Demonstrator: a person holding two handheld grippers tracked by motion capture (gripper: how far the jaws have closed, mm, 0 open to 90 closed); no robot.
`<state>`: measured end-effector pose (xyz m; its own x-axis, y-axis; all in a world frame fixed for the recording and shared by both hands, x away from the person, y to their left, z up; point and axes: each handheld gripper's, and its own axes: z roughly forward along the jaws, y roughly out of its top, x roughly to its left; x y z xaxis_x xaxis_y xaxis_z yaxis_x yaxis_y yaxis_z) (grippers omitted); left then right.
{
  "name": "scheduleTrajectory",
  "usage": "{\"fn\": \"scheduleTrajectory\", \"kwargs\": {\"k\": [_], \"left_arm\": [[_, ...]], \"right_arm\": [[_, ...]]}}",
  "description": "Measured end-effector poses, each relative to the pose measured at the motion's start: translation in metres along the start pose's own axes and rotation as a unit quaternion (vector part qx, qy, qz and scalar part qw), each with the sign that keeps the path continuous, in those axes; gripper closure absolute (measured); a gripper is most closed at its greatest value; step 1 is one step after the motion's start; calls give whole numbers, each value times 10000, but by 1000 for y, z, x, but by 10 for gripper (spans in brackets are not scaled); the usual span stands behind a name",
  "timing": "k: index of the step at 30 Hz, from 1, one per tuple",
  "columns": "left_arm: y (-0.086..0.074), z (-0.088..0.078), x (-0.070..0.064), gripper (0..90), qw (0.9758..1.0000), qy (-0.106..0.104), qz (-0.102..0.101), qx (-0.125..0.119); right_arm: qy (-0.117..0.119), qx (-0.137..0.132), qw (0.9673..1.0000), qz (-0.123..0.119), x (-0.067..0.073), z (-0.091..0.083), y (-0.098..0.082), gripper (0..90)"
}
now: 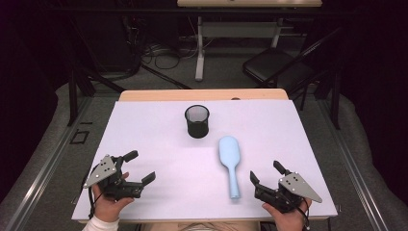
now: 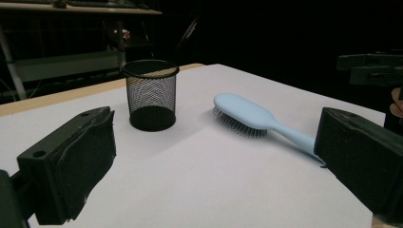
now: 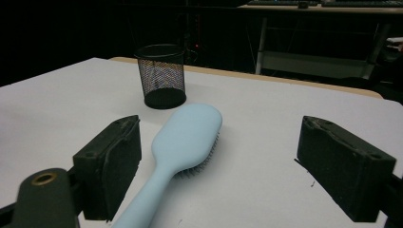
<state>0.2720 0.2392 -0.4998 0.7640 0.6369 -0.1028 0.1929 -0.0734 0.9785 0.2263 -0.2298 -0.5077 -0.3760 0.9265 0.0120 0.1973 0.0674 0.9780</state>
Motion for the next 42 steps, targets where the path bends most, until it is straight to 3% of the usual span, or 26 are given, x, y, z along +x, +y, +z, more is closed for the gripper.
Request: {"fn": "scheduleTrajectory", "kwargs": {"k": [11, 30, 36, 42], "left_arm": [[-5, 6, 3, 1, 9994, 47, -10, 337], [-6, 5, 0, 1, 9995, 29, -59, 295], [-6, 4, -3, 2, 9996, 6, -17, 282], [-6, 3, -3, 2, 9996, 16, -20, 269]], "right_arm": [[7, 197, 9997, -143, 7, 2, -2, 154], [130, 456, 9985, -268, 10, 9, -2, 202], [146, 549, 9977, -367, 12, 9, -1, 249], [180, 566, 9978, -303, 13, 7, 2, 324]]}}
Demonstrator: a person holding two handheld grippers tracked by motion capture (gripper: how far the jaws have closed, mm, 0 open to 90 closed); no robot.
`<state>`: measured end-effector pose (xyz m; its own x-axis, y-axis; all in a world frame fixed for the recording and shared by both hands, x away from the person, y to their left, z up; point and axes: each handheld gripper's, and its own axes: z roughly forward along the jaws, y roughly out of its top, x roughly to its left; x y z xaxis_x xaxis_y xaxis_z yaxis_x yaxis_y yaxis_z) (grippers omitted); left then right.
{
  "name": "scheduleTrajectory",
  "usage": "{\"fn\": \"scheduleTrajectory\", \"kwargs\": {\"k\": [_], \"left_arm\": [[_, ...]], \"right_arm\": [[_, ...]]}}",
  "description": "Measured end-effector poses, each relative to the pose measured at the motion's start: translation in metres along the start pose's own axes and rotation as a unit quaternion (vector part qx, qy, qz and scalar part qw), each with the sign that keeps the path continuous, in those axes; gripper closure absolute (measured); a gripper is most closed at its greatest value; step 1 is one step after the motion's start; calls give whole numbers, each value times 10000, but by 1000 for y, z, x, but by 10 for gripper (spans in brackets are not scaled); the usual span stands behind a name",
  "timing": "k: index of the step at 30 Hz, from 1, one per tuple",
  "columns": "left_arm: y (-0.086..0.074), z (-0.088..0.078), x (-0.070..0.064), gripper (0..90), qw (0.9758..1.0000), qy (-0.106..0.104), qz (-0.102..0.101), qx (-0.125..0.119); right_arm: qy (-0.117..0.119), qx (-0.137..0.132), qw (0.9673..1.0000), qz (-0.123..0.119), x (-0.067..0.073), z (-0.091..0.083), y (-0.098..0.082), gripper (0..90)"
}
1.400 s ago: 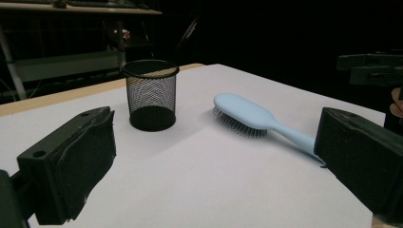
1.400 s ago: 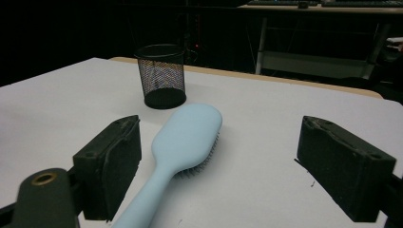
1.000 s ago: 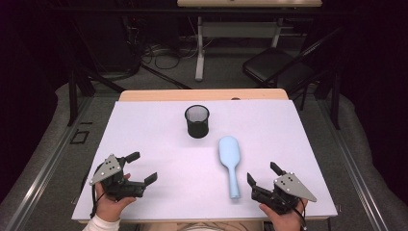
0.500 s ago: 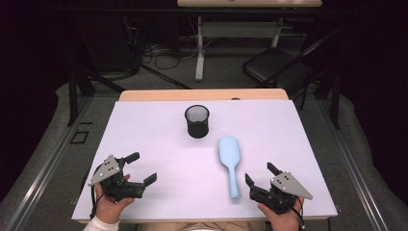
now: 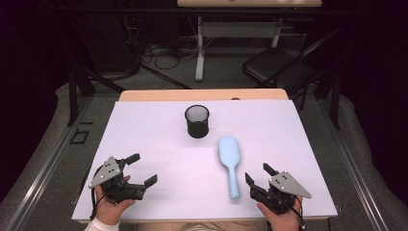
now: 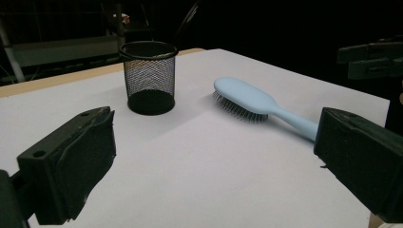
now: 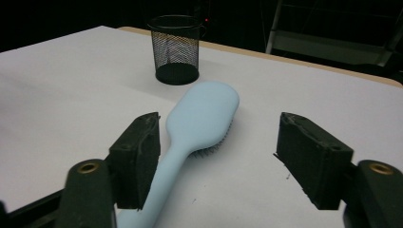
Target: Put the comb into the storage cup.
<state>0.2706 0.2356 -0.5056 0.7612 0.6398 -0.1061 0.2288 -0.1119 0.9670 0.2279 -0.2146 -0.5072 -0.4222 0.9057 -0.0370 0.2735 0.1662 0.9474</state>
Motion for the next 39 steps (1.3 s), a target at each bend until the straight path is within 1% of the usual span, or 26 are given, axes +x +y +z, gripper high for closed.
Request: {"fn": "scheduleTrajectory", "kwargs": {"k": [3, 4, 6, 7, 8, 10, 12, 14, 19, 22, 25, 28, 31, 33, 35, 39], "left_arm": [[0, 0, 0, 1, 10000, 24, 9, 5], [0, 1, 0, 2, 10000, 20, -14, -3], [0, 2, 1, 2, 10000, 14, 1, 15], [-1, 2, 0, 2, 10000, 44, 3, 35], [-1, 2, 1, 2, 10000, 31, 11, 51], [-1, 3, 0, 2, 10000, 32, 22, 63], [-1, 3, -1, 2, 10000, 33, 31, 41], [-1, 3, -1, 2, 10000, 26, 27, 22], [-1, 1, -1, 2, 10000, 73, 14, 14], [-1, 2, 0, 3, 10000, 82, 8, 26], [-1, 1, 0, 3, 10000, 91, 13, 33], [-1, 1, 0, 4, 9999, 115, 26, 46], [-1, 1, 0, 5, 9999, 112, 32, 58], [-2, 1, 0, 6, 9999, 119, 24, 72], [-2, 1, 0, 7, 9999, 111, 22, 79], [-2, 1, 0, 7, 9999, 118, 33, 101]], "right_arm": [[78, 84, 9999, -4, 3, 2, 1, 326], [82, 145, 9999, -15, 4, 3, 1, 332], [80, 179, 9998, -73, 6, 4, 2, 342], [94, 195, 9997, -63, 7, 5, 3, 342], [99, 219, 9997, -57, 9, 5, 3, 345], [105, 262, 9996, -21, 11, 5, 4, 380], [120, 300, 9995, 33, 13, 5, 4, 388], [118, 345, 9993, 1, 14, 6, 5, 395], [250, 507, 9984, 37, 17, 11, 6, 405], [290, 616, 9977, 50, 18, 14, 5, 411], [346, 642, 9973, -10, 20, 16, 5, 430], [406, 734, 9965, 65, 22, 18, 5, 436], [433, 793, 9959, 49, 25, 20, 4, 439], [476, 845, 9952, 97, 27, 21, 4, 440], [487, 913, 9945, 188, 30, 22, 3, 454], [478, 964, 9940, 204, 35, 25, 3, 487]]}}
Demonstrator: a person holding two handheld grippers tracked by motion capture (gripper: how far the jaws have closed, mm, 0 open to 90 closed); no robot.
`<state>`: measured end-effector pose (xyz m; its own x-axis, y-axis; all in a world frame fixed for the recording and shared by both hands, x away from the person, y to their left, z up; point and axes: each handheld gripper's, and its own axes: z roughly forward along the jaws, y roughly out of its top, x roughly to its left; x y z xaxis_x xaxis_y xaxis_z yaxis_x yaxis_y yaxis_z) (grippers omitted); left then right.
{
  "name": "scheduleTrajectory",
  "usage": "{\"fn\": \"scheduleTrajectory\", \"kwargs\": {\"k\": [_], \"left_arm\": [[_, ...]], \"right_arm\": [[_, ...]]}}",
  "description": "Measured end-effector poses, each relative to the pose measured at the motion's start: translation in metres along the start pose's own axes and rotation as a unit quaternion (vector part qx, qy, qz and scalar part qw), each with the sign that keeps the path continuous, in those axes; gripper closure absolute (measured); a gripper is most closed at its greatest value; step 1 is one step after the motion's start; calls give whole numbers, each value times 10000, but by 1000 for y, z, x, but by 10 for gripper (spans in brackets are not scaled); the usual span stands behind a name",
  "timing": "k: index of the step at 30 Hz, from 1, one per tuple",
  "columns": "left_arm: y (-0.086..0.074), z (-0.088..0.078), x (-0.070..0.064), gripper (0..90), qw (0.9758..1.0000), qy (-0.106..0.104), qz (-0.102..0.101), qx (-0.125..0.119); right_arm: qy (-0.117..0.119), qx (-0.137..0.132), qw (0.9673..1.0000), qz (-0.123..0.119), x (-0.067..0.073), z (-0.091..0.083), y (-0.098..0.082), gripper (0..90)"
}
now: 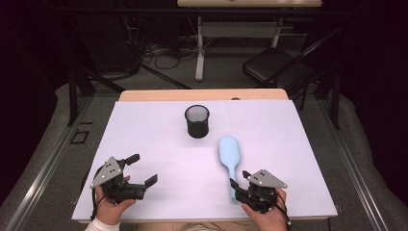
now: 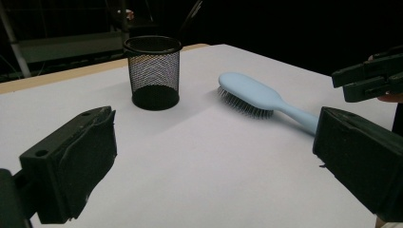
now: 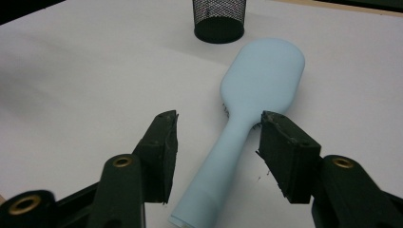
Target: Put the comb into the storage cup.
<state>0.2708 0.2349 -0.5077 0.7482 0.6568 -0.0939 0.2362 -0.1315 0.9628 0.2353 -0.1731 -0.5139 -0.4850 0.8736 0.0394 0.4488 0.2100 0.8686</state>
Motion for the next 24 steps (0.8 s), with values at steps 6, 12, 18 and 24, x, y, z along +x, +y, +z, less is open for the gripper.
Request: {"fn": "scheduleTrajectory", "kwargs": {"k": [6, 12, 18, 24], "left_arm": [[0, 0, 1, 9, 10000, -10, -43, -7], [-1, 0, 0, 10, 10000, -36, -43, 9], [-1, 1, 1, 11, 10000, -59, -65, -3], [-1, 1, 0, 15, 10000, -27, -69, 10]], "right_arm": [[22, 89, 10000, 5, 9, 3, -2, 515], [29, 230, 9996, 130, 13, 6, -5, 561], [80, 417, 9988, 240, 11, 10, -6, 672], [112, 632, 9976, 274, 12, 15, -9, 776]]}}
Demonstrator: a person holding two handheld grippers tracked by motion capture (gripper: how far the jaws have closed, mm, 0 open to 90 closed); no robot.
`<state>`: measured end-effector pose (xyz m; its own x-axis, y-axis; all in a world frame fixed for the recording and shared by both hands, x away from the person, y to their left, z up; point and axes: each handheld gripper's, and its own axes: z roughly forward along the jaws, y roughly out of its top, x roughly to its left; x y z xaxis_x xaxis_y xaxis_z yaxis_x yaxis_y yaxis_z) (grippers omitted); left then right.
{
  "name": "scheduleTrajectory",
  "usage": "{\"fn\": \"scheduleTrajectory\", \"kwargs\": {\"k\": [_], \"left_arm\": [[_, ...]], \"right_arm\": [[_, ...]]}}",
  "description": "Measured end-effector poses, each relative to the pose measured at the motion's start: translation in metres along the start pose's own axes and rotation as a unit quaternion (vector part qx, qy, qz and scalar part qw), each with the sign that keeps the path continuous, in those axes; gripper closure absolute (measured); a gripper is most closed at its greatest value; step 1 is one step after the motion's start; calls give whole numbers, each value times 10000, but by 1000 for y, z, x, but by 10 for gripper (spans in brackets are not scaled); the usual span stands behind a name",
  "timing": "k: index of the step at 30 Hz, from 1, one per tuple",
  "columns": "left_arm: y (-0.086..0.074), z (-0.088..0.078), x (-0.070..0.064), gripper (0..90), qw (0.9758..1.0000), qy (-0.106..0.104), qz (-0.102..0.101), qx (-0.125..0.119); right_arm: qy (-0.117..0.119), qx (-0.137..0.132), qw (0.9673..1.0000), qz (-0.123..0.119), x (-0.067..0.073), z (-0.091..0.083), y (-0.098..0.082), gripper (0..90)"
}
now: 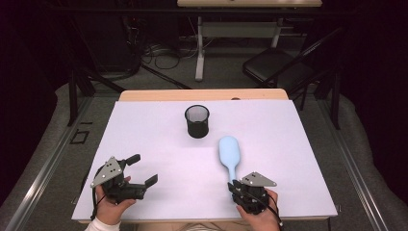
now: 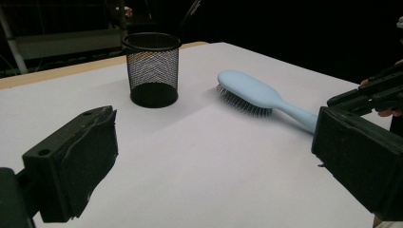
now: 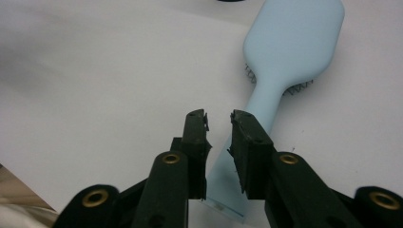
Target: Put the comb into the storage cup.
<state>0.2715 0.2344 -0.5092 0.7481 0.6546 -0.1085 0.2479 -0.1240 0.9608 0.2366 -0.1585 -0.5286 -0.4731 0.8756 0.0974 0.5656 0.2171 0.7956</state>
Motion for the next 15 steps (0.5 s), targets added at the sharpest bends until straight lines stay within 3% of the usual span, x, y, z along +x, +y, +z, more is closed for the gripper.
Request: {"fn": "scheduleTrajectory", "kwargs": {"k": [10, 15], "left_arm": [[0, 0, 0, 15, 10000, -24, -1, -6], [0, 0, 0, 15, 10000, 1, -6, 15]], "right_arm": [[10, 214, 9998, -35, 2, 4, -1, 894], [14, 330, 9994, -49, 2, 5, -2, 900]]}}
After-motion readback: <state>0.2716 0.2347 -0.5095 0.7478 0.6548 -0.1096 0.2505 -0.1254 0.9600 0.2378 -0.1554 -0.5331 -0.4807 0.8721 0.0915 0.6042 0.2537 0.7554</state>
